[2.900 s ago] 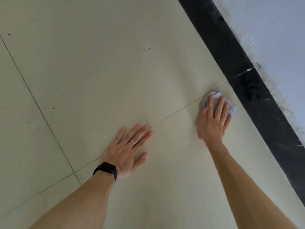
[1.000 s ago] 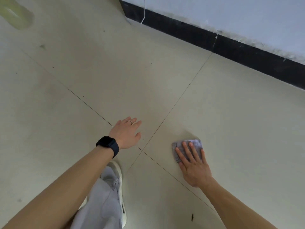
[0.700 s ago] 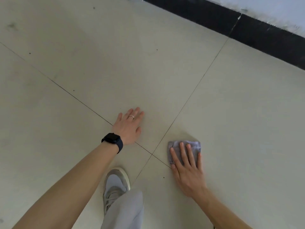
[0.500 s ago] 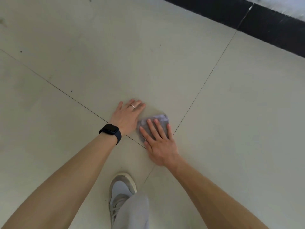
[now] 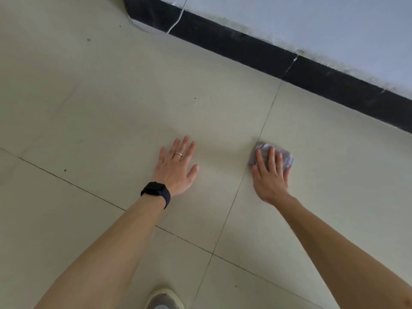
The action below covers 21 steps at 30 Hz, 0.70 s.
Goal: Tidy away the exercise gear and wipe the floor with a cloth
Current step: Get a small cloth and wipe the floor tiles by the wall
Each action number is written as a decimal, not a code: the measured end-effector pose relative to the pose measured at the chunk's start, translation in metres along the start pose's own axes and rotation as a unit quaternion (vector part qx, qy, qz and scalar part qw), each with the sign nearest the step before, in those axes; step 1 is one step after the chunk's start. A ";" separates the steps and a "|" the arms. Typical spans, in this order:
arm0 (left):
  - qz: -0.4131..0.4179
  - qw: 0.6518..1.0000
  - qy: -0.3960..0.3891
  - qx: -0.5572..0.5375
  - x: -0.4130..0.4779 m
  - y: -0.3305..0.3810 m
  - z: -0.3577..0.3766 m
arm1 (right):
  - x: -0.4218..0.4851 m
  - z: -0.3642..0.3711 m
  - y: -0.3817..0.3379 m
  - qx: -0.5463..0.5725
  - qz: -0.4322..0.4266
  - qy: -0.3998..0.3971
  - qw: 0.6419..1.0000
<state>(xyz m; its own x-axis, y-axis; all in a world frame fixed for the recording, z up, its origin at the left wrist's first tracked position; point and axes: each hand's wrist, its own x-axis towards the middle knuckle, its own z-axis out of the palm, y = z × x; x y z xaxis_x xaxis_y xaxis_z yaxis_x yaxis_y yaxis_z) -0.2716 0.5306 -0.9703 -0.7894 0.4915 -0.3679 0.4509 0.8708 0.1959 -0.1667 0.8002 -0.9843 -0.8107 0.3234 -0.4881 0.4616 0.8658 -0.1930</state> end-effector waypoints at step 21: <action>0.044 0.995 0.094 -0.013 0.035 -0.022 0.034 | 0.016 0.010 -0.040 -0.126 -0.288 0.028 0.949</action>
<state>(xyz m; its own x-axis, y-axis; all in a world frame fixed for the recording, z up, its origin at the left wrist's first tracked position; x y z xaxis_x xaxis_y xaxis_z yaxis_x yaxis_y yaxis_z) -0.2951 0.5278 -1.0184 -0.8126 0.5567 -0.1726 0.5126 0.8235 0.2431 -0.1944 0.7666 -0.9925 -0.9237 -0.2175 -0.3153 -0.1589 0.9666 -0.2012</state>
